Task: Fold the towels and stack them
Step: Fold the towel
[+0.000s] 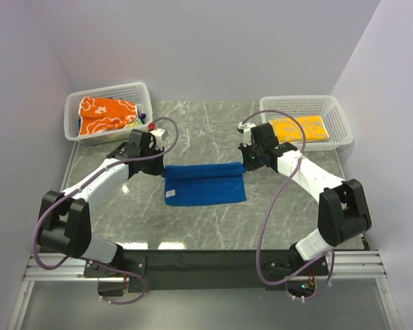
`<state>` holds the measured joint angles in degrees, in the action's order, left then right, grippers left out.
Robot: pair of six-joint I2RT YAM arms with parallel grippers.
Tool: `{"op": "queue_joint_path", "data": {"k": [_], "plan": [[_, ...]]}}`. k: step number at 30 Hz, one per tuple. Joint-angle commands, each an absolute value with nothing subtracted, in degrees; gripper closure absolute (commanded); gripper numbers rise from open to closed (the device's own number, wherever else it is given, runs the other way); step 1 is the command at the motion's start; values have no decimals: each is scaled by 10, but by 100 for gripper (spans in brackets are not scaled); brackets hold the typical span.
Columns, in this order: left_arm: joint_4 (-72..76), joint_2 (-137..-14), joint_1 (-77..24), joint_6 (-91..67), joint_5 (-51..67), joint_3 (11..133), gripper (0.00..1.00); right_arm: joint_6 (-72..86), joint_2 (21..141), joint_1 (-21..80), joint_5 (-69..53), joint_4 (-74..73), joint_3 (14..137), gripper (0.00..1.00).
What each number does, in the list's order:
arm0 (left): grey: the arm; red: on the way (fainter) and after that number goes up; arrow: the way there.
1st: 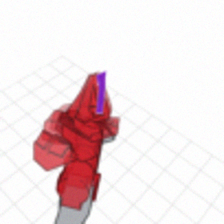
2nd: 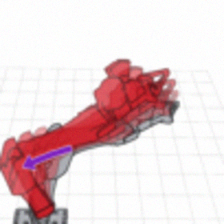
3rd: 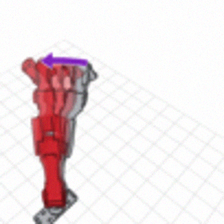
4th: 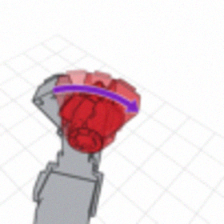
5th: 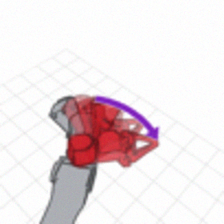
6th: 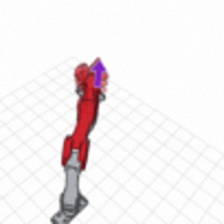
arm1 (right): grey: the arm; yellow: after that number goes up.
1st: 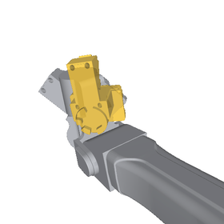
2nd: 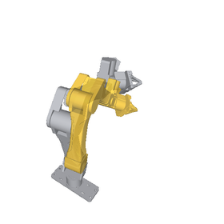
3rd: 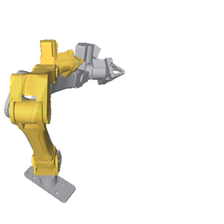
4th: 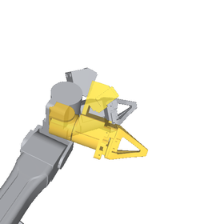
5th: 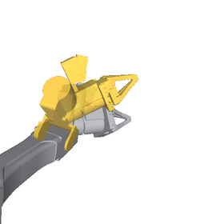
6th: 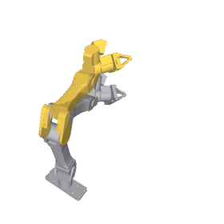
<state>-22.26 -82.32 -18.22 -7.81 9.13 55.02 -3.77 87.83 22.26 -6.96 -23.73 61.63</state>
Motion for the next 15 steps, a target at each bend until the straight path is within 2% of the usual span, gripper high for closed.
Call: {"op": "queue_joint_path", "data": {"k": [1,15], "plan": [[-239,-798,-183,-95,70,541,99,-16,850,222,-49,-262,599,100],[-269,-786,-199,-132,56,519,99,56,846,221,-50,-278,560,100]]}}
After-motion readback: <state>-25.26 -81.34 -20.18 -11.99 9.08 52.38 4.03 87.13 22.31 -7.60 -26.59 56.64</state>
